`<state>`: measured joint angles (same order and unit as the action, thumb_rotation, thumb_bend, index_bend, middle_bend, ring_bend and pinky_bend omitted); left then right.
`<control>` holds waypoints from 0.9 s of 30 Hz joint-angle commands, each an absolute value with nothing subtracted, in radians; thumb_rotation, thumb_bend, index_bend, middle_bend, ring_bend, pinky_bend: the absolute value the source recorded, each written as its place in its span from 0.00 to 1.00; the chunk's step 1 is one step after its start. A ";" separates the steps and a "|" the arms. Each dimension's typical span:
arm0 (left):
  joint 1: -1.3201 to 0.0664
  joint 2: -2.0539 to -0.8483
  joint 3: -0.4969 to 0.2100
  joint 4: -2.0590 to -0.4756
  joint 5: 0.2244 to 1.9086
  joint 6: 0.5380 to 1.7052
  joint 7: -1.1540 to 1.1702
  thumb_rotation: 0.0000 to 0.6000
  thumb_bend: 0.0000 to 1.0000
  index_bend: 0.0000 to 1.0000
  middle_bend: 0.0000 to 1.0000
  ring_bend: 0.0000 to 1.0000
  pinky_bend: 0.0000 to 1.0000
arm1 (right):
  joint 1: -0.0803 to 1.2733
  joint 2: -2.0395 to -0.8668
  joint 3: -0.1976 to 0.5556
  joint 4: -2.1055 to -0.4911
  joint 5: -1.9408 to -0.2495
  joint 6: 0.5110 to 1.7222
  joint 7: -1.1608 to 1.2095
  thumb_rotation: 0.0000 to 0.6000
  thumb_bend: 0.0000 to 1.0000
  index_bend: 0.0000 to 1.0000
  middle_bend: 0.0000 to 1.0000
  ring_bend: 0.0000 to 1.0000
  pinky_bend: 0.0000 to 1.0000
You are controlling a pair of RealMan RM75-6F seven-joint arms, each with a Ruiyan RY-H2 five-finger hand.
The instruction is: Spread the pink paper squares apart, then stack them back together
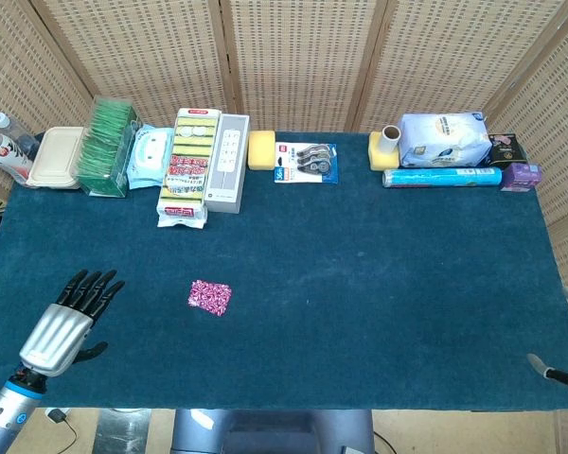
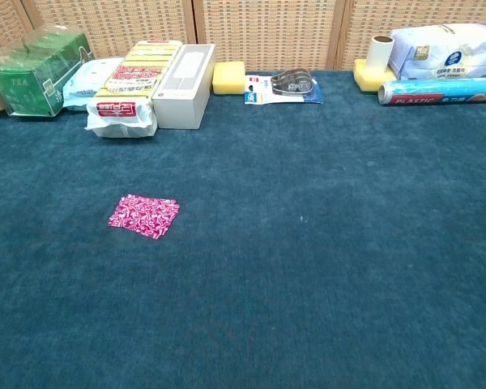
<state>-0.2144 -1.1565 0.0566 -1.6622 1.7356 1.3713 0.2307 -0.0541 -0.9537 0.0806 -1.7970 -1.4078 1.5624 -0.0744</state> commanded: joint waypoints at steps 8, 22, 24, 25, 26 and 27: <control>-0.238 -1.141 0.044 -1.735 1.693 1.325 0.284 1.00 0.08 0.00 0.00 0.00 0.00 | -0.063 -0.930 0.081 -1.795 -1.414 1.570 -0.025 0.88 0.00 0.08 0.00 0.00 0.00; -0.384 -1.074 0.067 -1.900 1.628 1.007 0.380 1.00 0.08 0.00 0.00 0.00 0.00 | -0.061 -0.915 0.075 -1.804 -1.414 1.553 -0.008 0.88 0.00 0.08 0.00 0.00 0.00; -0.421 -1.084 0.052 -1.918 1.575 0.936 0.394 1.00 0.08 0.00 0.00 0.00 0.00 | -0.061 -0.914 0.075 -1.804 -1.410 1.551 -0.006 0.88 0.00 0.08 0.00 0.00 0.00; -0.433 -1.090 0.045 -1.921 1.553 0.914 0.401 1.00 0.08 0.00 0.00 0.00 0.00 | -0.061 -0.913 0.075 -1.804 -1.409 1.551 -0.006 0.88 0.00 0.08 0.00 0.00 0.00; -0.451 -1.106 0.036 -1.922 1.519 0.881 0.418 1.00 0.08 0.00 0.00 0.00 0.00 | -0.062 -0.912 0.076 -1.804 -1.406 1.550 -0.004 0.88 0.00 0.08 0.00 0.00 0.00; -0.462 -1.117 0.032 -1.920 1.498 0.862 0.434 1.00 0.08 0.00 0.00 0.00 0.00 | -0.061 -0.912 0.076 -1.804 -1.404 1.549 -0.002 0.88 0.00 0.08 0.00 0.00 0.00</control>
<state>-0.4047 -1.0947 0.0502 -1.8936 1.5755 0.9412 0.3893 -0.0614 -0.9121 0.0760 -1.8041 -1.4045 1.5498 -0.0030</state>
